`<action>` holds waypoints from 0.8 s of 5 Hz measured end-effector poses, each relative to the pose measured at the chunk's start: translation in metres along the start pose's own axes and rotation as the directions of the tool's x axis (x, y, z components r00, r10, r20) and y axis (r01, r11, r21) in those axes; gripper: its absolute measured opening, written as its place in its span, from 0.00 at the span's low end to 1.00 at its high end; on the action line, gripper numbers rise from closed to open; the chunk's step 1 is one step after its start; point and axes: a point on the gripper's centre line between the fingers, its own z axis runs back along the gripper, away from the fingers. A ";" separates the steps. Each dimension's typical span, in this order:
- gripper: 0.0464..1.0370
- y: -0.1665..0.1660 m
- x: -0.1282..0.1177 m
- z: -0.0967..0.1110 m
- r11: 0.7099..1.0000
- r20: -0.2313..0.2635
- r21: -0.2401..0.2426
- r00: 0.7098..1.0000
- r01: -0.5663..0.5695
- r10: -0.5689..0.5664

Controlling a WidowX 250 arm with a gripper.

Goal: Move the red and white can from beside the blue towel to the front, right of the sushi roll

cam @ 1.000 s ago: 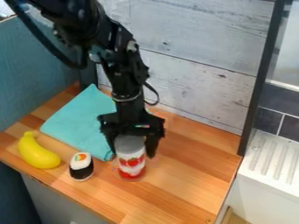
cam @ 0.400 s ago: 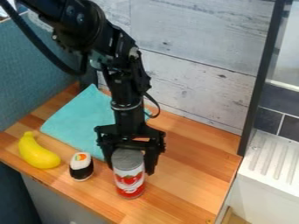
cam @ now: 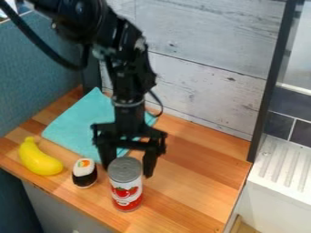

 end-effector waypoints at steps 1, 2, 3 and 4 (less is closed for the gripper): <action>0.96 -0.008 0.009 0.011 0.999 0.049 -0.001 0.998 0.034 -0.034; 0.96 -0.012 0.012 0.036 0.998 0.129 -0.007 0.990 0.061 -0.060; 0.96 -0.012 0.012 0.059 0.993 0.164 0.041 0.979 0.113 -0.118; 0.96 -0.008 0.011 0.076 0.987 0.150 0.066 0.976 0.147 -0.155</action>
